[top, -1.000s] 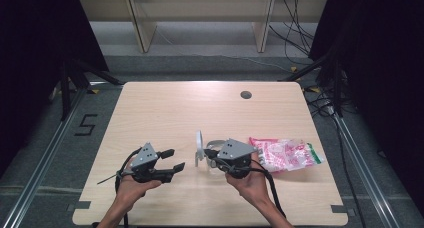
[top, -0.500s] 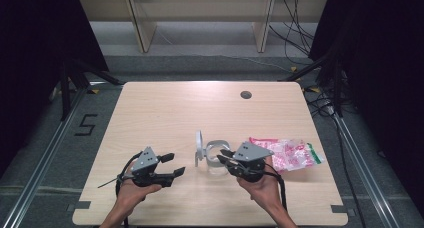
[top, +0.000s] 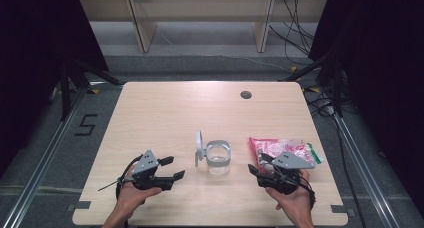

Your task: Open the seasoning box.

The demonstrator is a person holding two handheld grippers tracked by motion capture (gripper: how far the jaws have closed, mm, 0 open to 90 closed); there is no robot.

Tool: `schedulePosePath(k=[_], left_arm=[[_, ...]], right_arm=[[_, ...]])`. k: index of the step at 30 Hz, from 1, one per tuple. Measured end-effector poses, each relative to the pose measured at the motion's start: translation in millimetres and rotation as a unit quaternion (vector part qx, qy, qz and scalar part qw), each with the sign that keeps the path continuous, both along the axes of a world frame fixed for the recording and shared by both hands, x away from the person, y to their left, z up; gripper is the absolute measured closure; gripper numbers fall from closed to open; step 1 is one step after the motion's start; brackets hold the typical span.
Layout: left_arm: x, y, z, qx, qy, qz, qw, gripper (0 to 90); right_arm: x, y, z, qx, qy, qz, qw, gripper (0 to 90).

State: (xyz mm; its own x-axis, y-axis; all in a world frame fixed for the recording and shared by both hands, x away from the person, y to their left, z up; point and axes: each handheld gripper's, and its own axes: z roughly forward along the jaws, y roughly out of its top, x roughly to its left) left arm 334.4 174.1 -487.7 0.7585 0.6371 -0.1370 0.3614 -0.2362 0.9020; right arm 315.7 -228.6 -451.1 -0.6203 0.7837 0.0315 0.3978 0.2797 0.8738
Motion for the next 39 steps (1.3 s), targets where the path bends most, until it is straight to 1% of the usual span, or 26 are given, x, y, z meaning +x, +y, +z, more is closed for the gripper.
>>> schedulePosePath(k=[2, 4, 5, 6, 8, 9, 10, 15, 16, 17, 18, 21, 24, 25, 26, 27, 28, 29, 30, 32, 33, 34, 35, 36, 37, 39], left_arm=[[-1.9, -1.2, -1.3, 0.003, 0.005, 0.003, 1.0, 32.2], [-1.6, -2.0, -2.3, -0.003, 0.005, 0.0, 1.0, 32.2], [-2.3, -2.4, -2.6, 0.004, 0.005, 0.003, 1.0, 32.2], [-2.2, -2.6, -2.9, 0.001, 0.006, -0.001, 1.0, 32.2], [-1.9, -1.6, -2.1, 0.006, -0.003, -0.008, 0.9999, 32.2], [-2.6, -1.8, -1.6, 0.006, -0.001, -0.004, 1.0, 32.2], [-3.4, -2.3, -1.6, 0.0, 0.003, 0.002, 1.0, 32.2], [-3.8, -2.6, -2.9, 0.003, 0.003, -0.004, 1.0, 32.1], [-3.9, -2.8, -3.1, 0.002, 0.004, -0.001, 1.0, 32.1], [-3.7, -2.7, -3.5, 0.003, 0.004, -0.002, 1.0, 32.1], [-3.7, -2.7, -3.5, 0.003, 0.004, -0.002, 1.0, 32.1], [-2.6, -1.8, -3.7, 0.006, -0.003, -0.008, 0.9999, 32.1], [-3.3, -1.9, -4.1, 0.008, 0.0, -0.005, 1.0, 32.1], [-3.3, -1.9, -4.1, 0.008, 0.0, -0.005, 1.0, 32.1], [-4.1, -2.6, -4.2, 0.008, 0.004, -0.004, 1.0, 32.2], [-4.1, -3.3, -4.5, 0.007, 0.006, -0.003, 1.0, 32.1], [-3.7, -3.6, -4.9, 0.004, 0.007, -0.004, 1.0, 32.2], [-3.7, -3.6, -4.9, 0.004, 0.007, -0.004, 1.0, 32.1], [-4.3, -4.7, -5.4, 0.005, 0.009, -0.002, 0.9999, 32.2], [-3.0, -4.0, -5.0, 0.011, -0.001, -0.013, 0.9999, 32.2], [-3.2, -4.2, -5.0, 0.012, 0.0, -0.009, 0.9999, 32.1], [-2.9, -4.5, -5.3, 0.011, 0.0, -0.008, 0.9999, 32.2], [-2.9, -4.5, -5.3, 0.011, 0.0, -0.008, 0.9999, 32.2], [-3.2, -5.3, -6.6, 0.006, 0.008, -0.006, 0.9999, 32.2], [-3.2, -5.3, -6.6, 0.006, 0.008, -0.006, 0.9999, 32.2], [-3.5, -5.9, -7.0, 0.007, 0.009, -0.006, 0.9999, 32.1]], right_arm=[[-6.2, -16.1, -1.1, 0.012, -0.007, -0.021, 0.9997, 37.1], [-7.6, -22.2, -0.8, 0.008, -0.008, -0.029, 0.9995, 36.6], [-11.4, -31.8, -2.1, 0.009, 0.005, -0.051, 0.9986, 36.1], [-10.9, -39.1, -3.7, -0.003, 0.003, -0.056, 0.9984, 35.6], [-13.4, -48.8, -6.8, 0.002, 0.01, -0.069, 0.9975, 35.4], [-17.7, -50.2, -7.4, 0.011, 0.024, -0.088, 0.9958, 35.4], [-18.2, -54.2, -8.4, 0.002, 0.021, -0.09, 0.9957, 35.4], [-19.2, -69.7, -14.2, 0.004, 0.034, -0.117, 0.9926, 33.3], [-20.3, -70.9, -16.4, 0.01, 0.04, -0.128, 0.9909, 32.7], [-22.2, -72.2, -16.0, 0.015, 0.058, -0.133, 0.9894, 32.0], [-21.8, -74.6, -19.3, 0.021, 0.057, -0.142, 0.9881, 31.1], [-20.8, -81.3, -21.6, 0.017, 0.049, -0.142, 0.9886, 30.2], [-23.1, -86.3, -26.1, 0.036, 0.077, -0.176, 0.9806, 27.4], [-23.1, -86.3, -26.1, 0.036, 0.077, -0.176, 0.9806, 27.4], [-23.4, -88.0, -28.5, 0.047, 0.088, -0.185, 0.9776, 25.7], [-21.7, -91.8, -30.2, 0.04, 0.079, -0.175, 0.9805, 25.1], [-22.4, -91.6, -31.0, 0.051, 0.093, -0.187, 0.9767, 24.4], [-20.3, -93.9, -32.5, 0.049, 0.089, -0.18, 0.9784, 23.0], [-21.4, -92.7, -33.5, 0.058, 0.103, -0.196, 0.9735, 22.0], [-20.4, -95.3, -35.2, 0.053, 0.098, -0.198, 0.9738, 21.8], [-19.0, -95.4, -35.4, 0.07, 0.098, -0.191, 0.9742, 21.0], [-18.2, -97.6, -35.2, 0.054, 0.098, -0.197, 0.974, 19.3], [-18.2, -97.6, -35.2, 0.054, 0.098, -0.197, 0.974, 19.3], [-15.5, -97.1, -36.7, 0.076, 0.102, -0.198, 0.9719, 18.0], [-15.5, -97.1, -36.7, 0.076, 0.102, -0.198, 0.9719, 18.0], [-13.1, -97.4, -36.8, 0.082, 0.118, -0.207, 0.9677, 16.7]])
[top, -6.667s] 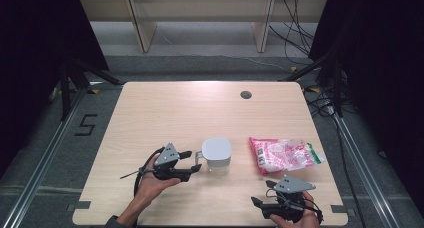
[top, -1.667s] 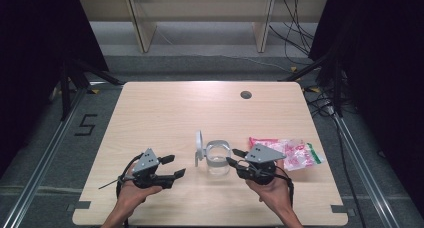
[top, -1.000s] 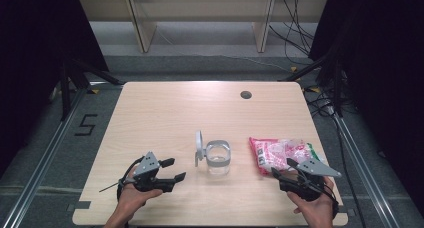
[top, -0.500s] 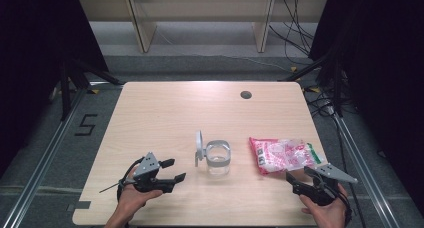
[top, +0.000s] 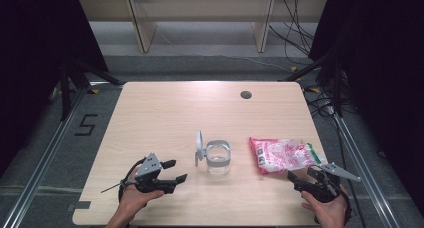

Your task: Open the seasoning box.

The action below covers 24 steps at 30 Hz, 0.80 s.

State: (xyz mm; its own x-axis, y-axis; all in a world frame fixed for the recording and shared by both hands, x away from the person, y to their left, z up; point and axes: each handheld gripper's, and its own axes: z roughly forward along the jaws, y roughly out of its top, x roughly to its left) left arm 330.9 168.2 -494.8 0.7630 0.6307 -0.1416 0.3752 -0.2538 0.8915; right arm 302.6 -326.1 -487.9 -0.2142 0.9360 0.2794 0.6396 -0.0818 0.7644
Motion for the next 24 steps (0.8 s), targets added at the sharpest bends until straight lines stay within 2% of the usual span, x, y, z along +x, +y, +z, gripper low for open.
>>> schedulePosePath(k=[1, 2, 3, 4, 6, 7, 8, 9, 10, 11, 12, 14, 15, 16, 17, 18, 19, 20, 21, 22, 23, 24], left_arm=[[1.4, 0.2, -0.1, 0.005, -0.004, -0.007, 1.0, 32.2], [1.4, 0.2, -0.1, 0.005, -0.004, -0.007, 1.0, 32.2], [1.5, -0.3, -0.3, 0.003, -0.004, -0.009, 1.0, 32.2], [1.4, -0.7, -0.6, 0.0, -0.001, -0.008, 1.0, 32.2], [1.5, -1.3, -0.8, -0.001, -0.001, -0.009, 1.0, 32.2], [1.0, -2.5, -1.2, 0.004, -0.001, -0.007, 1.0, 32.2], [0.1, -3.4, -1.4, 0.005, 0.004, -0.007, 1.0, 32.2], [-0.7, -3.9, -1.8, 0.004, 0.005, -0.006, 1.0, 32.2], [-0.8, -4.4, -2.1, 0.001, 0.009, -0.007, 0.9999, 32.2], [-0.8, -4.7, -2.1, 0.002, 0.008, -0.008, 0.9999, 32.2], [-0.8, -4.9, -2.0, 0.004, 0.003, -0.01, 0.9999, 32.2], [-1.2, -5.5, -2.4, 0.001, 0.008, -0.007, 0.9999, 32.1], [-0.9, -5.7, -2.9, 0.0, 0.008, -0.007, 0.9999, 32.1], [-0.5, -4.7, -2.5, 0.009, 0.003, -0.008, 0.9999, 32.1], [-0.5, -4.7, -2.5, 0.009, 0.003, -0.008, 0.9999, 32.1], [0.2, -4.6, -2.6, 0.01, 0.0, -0.011, 0.9999, 32.1], [0.4, -4.8, -3.0, 0.009, 0.0, -0.013, 0.9999, 32.1], [0.4, -5.0, -3.9, 0.009, 0.002, -0.014, 0.9999, 32.2], [0.4, -5.0, -3.9, 0.009, 0.002, -0.014, 0.9999, 32.1], [-0.7, -6.3, -4.7, 0.004, 0.012, -0.008, 0.9999, 32.1], [-0.8, -6.3, -4.5, 0.005, 0.01, -0.009, 0.9999, 32.1], [-0.8, -6.3, -4.5, 0.005, 0.01, -0.009, 0.9999, 32.1]], right_arm=[[4.5, -2.3, -3.6, -0.002, -0.017, 0.018, 0.9997, 16.6], [4.4, 0.0, -2.8, 0.004, -0.001, 0.005, 1.0, 16.6], [8.0, -1.9, -4.3, 0.002, -0.015, 0.015, 0.9998, 16.4], [10.0, -1.4, -4.5, 0.0, -0.017, 0.017, 0.9997, 16.4], [13.2, -1.6, -4.6, -0.018, -0.01, 0.012, 0.9997, 15.7], [14.8, 0.8, -5.3, -0.006, -0.005, 0.001, 1.0, 15.7], [17.1, -1.0, -6.0, 0.001, -0.014, 0.015, 0.9998, 15.7], [18.0, 0.8, -4.9, 0.003, -0.001, -0.001, 1.0, 15.7], [21.5, 1.5, -6.2, 0.018, -0.012, -0.001, 0.9998, 15.6], [23.8, -1.1, -5.7, -0.001, -0.011, 0.003, 0.9999, 15.6], [25.4, 2.5, -5.8, 0.022, -0.005, -0.01, 0.9997, 15.6], [33.0, -0.5, -7.4, 0.009, -0.02, 0.001, 0.9998, 15.1], [34.4, 0.0, -6.3, 0.001, -0.013, -0.003, 0.9999, 15.1], [37.7, 1.2, -7.8, 0.005, -0.023, -0.001, 0.9997, 15.2], [37.0, 5.7, -6.7, 0.017, -0.008, -0.017, 0.9997, 15.5], [37.0, 5.7, -6.7, 0.017, -0.008, -0.017, 0.9997, 15.5], [41.9, 2.6, -7.9, -0.003, -0.016, -0.005, 0.9999, 16.1], [44.2, 3.4, -8.8, 0.007, -0.021, -0.006, 0.9997, 16.6], [44.2, 3.4, -8.8, 0.007, -0.021, -0.006, 0.9997, 16.6], [45.6, 8.4, -8.3, 0.025, -0.014, -0.025, 0.9993, 20.2], [48.3, 6.2, -10.1, 0.004, -0.023, -0.018, 0.9996, 22.0], [48.5, 8.4, -9.6, 0.015, -0.02, -0.025, 0.9994, 23.6]])
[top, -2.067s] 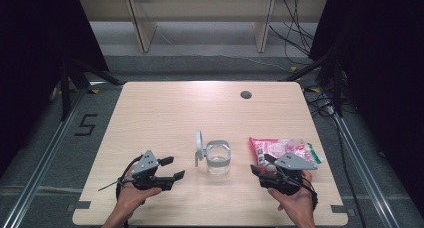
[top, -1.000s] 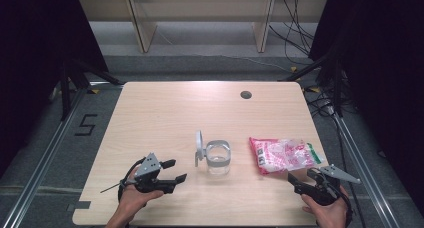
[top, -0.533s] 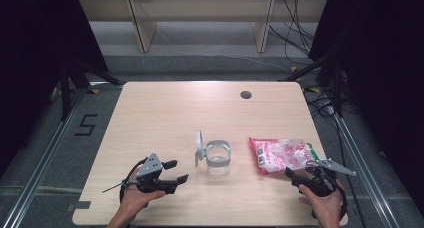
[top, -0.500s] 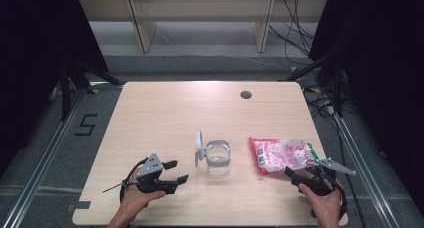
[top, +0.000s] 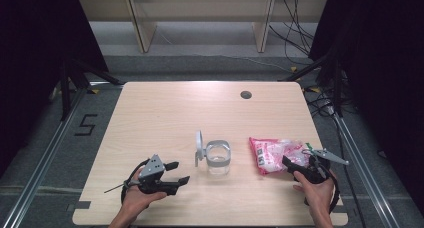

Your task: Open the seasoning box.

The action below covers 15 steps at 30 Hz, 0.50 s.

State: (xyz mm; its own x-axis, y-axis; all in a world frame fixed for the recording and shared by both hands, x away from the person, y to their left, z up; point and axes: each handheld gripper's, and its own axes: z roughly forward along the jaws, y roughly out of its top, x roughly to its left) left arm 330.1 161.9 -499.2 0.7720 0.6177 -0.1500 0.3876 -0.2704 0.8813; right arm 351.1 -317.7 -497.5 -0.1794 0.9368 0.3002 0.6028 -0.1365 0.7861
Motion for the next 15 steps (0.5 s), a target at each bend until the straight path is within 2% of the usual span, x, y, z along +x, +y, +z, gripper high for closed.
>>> schedulePosePath(k=[2, 3, 4, 5, 6, 7, 8, 9, 11, 12, 13, 14, 15], left_arm=[[0.5, 0.2, 0.4, 0.004, -0.007, -0.006, 1.0, 32.2], [0.5, 0.2, 0.4, 0.004, -0.007, -0.006, 1.0, 32.2], [-0.4, 0.1, 0.6, 0.002, -0.004, -0.002, 1.0, 32.1], [-1.5, -0.3, 0.8, 0.002, -0.002, 0.003, 1.0, 32.2], [-1.5, -0.3, 0.8, 0.002, -0.002, 0.003, 1.0, 32.2], [-0.5, 0.5, 1.2, 0.007, -0.009, -0.003, 0.9999, 32.2], [-0.5, 0.4, 1.1, 0.006, -0.009, -0.003, 0.9999, 32.1], [-0.5, 0.6, 1.1, 0.008, -0.01, -0.003, 0.9999, 32.1], [-0.7, 0.1, 0.9, 0.006, -0.009, -0.003, 0.9999, 32.1], [-0.5, -0.1, 0.7, 0.004, -0.009, -0.004, 0.9999, 32.2], [-0.3, -0.1, 0.7, 0.005, -0.008, -0.006, 0.9999, 32.2], [-1.6, -1.1, 0.2, -0.001, 0.0, 0.001, 1.0, 32.2], [-1.6, -1.1, 0.2, -0.001, 0.0, 0.001, 1.0, 32.2]], right_arm=[[3.2, -2.8, 0.4, -0.015, 0.003, 0.007, 0.9999, 27.5], [3.5, -0.6, 0.5, -0.003, 0.017, -0.001, 0.9999, 30.3], [6.5, -1.6, -2.2, -0.003, 0.0, 0.002, 1.0, 32.1], [7.1, -4.2, -1.3, -0.015, 0.008, 0.007, 0.9998, 33.4], [7.1, -4.2, -1.3, -0.015, 0.008, 0.007, 0.9998, 33.4], [6.2, -1.5, -0.3, 0.002, 0.022, -0.006, 0.9997, 35.5], [9.1, -0.6, -2.4, 0.013, 0.014, -0.005, 0.9998, 39.7], [10.7, -2.0, -3.5, -0.005, 0.01, -0.009, 0.9999, 41.3], [11.6, -1.9, -3.7, -0.006, 0.011, -0.006, 0.9999, 42.7], [12.1, -0.9, -2.5, -0.002, 0.024, -0.006, 0.9997, 45.4], [13.0, 0.2, -3.2, 0.002, 0.022, -0.01, 0.9997, 46.4], [15.8, -3.4, -5.6, -0.008, 0.005, 0.004, 0.9999, 48.2], [14.4, 0.5, -4.4, 0.011, 0.019, -0.01, 0.9997, 49.8]])
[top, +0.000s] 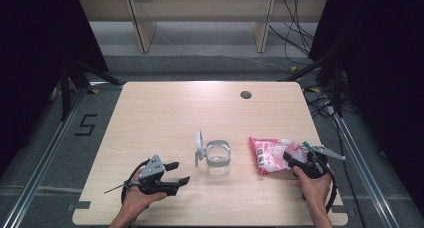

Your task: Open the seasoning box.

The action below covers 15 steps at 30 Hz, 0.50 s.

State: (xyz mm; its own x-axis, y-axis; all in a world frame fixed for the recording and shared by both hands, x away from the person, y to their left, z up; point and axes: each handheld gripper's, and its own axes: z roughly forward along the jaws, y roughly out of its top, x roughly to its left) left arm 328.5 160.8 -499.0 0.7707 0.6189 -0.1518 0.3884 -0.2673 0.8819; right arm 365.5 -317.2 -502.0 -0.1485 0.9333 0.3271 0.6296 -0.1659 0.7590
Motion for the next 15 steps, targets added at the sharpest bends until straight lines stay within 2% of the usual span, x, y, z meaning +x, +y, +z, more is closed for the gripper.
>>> schedulePosePath(k=[1, 2, 3, 4, 5, 6, 7, 8, 9, 11, 12, 13, 14, 15], left_arm=[[-0.1, 0.1, -0.1, 0.001, -0.001, -0.001, 1.0, 32.2], [-0.1, 0.1, -0.2, 0.001, 0.001, -0.001, 1.0, 32.1], [-0.1, 0.1, -0.2, 0.001, 0.001, -0.001, 1.0, 32.2], [-0.1, 0.0, -0.2, 0.0, 0.0, -0.001, 1.0, 32.2], [-0.1, 0.0, -0.3, 0.001, 0.0, -0.001, 1.0, 32.2], [-0.1, 0.0, -0.3, 0.001, 0.0, -0.001, 1.0, 32.1], [0.0, 0.0, -0.4, 0.002, -0.001, -0.002, 1.0, 32.2], [-0.2, -0.4, -0.4, 0.001, -0.001, -0.001, 1.0, 32.1], [-0.1, -1.2, -0.5, -0.002, -0.002, -0.002, 1.0, 32.2], [-0.2, -1.1, -0.6, -0.001, -0.001, -0.003, 1.0, 32.2], [-0.1, -0.9, -1.0, 0.002, 0.0, -0.004, 1.0, 32.1], [-0.1, -1.1, -1.0, 0.002, 0.0, -0.005, 1.0, 32.2], [-0.2, -1.5, -0.9, 0.0, -0.002, -0.005, 1.0, 32.2], [-0.2, -1.5, -0.9, 0.0, -0.002, -0.005, 1.0, 32.2]], right_arm=[[0.0, 0.0, 0.0, 0.0, 0.0, 0.0, 1.0, 49.8], [2.6, -3.4, -1.4, -0.021, -0.015, 0.017, 0.9995, 54.9], [2.5, -3.5, -0.9, -0.031, -0.014, 0.014, 0.9993, 57.0], [2.5, -3.5, -0.9, -0.031, -0.014, 0.014, 0.9993, 57.0], [1.3, -1.0, 1.0, -0.018, 0.005, 0.006, 0.9998, 64.1], [1.3, -1.0, 1.0, -0.018, 0.005, 0.006, 0.9998, 64.1], [2.0, 0.0, 0.9, -0.01, 0.0, 0.008, 0.9999, 68.6], [3.8, -4.1, 0.3, -0.036, -0.01, 0.023, 0.9991, 71.1], [4.1, -4.5, 0.3, -0.045, -0.008, 0.022, 0.9987, 74.1], [5.0, -4.7, -0.4, -0.045, -0.013, 0.023, 0.9986, 77.3], [4.8, -0.4, -0.9, -0.022, -0.005, 0.007, 0.9997, 83.6], [7.2, -6.9, -1.4, -0.053, -0.014, 0.03, 0.998, 85.7], [5.6, -4.4, 0.1, -0.034, 0.0, 0.022, 0.9992, 86.8], [5.6, -4.4, 0.1, -0.034, 0.0, 0.022, 0.9992, 86.8]])
